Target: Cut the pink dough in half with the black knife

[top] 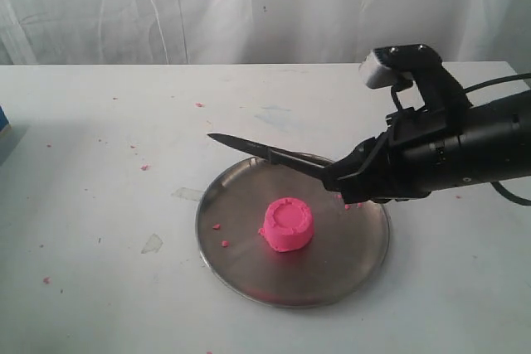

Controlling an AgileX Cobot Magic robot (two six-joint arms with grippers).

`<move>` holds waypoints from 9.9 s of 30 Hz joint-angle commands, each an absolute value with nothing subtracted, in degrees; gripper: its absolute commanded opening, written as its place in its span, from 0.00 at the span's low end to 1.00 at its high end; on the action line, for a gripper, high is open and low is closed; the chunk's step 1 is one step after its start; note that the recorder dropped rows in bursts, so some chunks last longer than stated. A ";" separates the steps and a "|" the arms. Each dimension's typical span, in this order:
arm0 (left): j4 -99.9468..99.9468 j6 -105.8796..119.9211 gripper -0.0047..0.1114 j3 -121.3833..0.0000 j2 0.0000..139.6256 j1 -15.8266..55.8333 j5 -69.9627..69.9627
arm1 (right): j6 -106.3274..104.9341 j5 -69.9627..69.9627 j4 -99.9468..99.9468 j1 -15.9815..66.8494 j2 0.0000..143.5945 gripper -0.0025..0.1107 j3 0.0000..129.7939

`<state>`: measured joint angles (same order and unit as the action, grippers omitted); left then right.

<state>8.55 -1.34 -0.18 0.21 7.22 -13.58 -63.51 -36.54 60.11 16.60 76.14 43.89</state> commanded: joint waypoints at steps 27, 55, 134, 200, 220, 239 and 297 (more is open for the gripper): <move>8.46 -1.46 0.04 0.00 0.00 6.98 -13.49 | -62.59 -28.41 59.63 16.65 65.19 0.02 43.88; 23.97 10.29 0.04 0.00 0.00 6.98 -11.68 | -64.42 -19.76 59.47 16.65 60.77 0.02 39.80; 56.76 -47.54 0.04 -44.14 107.62 12.09 69.96 | -65.28 -27.43 52.72 16.65 58.51 0.02 27.57; 59.35 -49.57 0.04 -57.96 113.92 20.26 61.70 | -83.78 -21.44 68.29 16.65 75.56 0.02 24.55; 56.91 -42.43 0.04 -58.09 117.72 21.29 59.77 | -83.78 -21.00 68.29 16.65 75.56 0.02 24.55; 54.83 -41.72 0.04 -60.07 120.59 21.29 59.21 | -83.78 -21.97 68.29 16.65 75.56 0.02 24.55; 58.06 -41.72 0.04 -60.07 123.60 21.29 52.02 | -83.78 -21.98 68.54 16.65 75.56 0.02 24.55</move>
<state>55.16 -41.93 -60.73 123.09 21.04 56.14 -83.37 -21.81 68.64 16.60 75.63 24.84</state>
